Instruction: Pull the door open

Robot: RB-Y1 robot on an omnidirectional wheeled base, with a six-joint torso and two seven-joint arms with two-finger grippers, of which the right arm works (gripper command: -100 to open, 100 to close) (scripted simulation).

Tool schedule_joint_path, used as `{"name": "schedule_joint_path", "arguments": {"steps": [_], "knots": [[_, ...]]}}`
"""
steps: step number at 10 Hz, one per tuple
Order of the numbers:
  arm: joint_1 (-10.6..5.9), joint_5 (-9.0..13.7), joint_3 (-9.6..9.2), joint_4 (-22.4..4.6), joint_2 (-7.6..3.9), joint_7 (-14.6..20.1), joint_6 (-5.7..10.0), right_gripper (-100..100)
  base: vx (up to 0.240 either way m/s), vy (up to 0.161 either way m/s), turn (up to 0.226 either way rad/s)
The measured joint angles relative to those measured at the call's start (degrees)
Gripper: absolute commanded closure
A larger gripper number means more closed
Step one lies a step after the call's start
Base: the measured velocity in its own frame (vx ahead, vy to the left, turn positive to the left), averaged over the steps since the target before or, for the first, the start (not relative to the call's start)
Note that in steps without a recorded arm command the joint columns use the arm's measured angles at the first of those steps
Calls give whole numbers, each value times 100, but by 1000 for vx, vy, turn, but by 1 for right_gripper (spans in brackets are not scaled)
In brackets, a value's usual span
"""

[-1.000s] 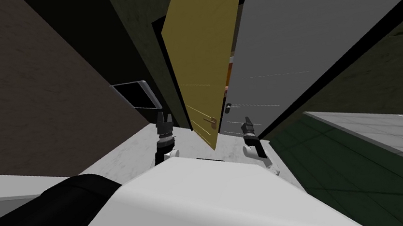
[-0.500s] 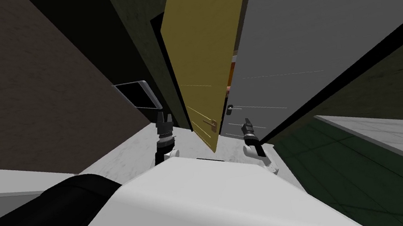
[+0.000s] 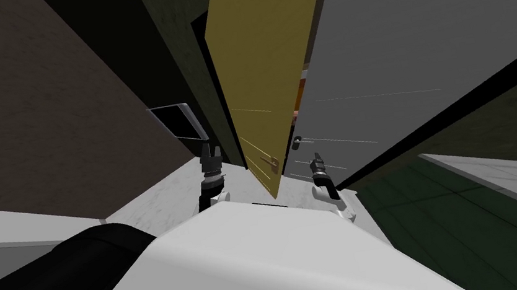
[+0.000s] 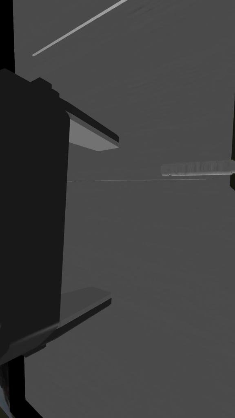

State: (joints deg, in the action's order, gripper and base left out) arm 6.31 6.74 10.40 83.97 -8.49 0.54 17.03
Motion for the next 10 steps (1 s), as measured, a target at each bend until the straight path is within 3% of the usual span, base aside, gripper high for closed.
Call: {"name": "schedule_joint_path", "arguments": {"steps": [6,9,10], "knots": [[-362,63,168,-790,-58,81,-38,-100,141,-67,74],[-503,97,231,-1109,-96,133,-58,-100,90,-74,-23],[-507,99,234,-1119,-99,138,-59,-100,16,-24,229]]}}
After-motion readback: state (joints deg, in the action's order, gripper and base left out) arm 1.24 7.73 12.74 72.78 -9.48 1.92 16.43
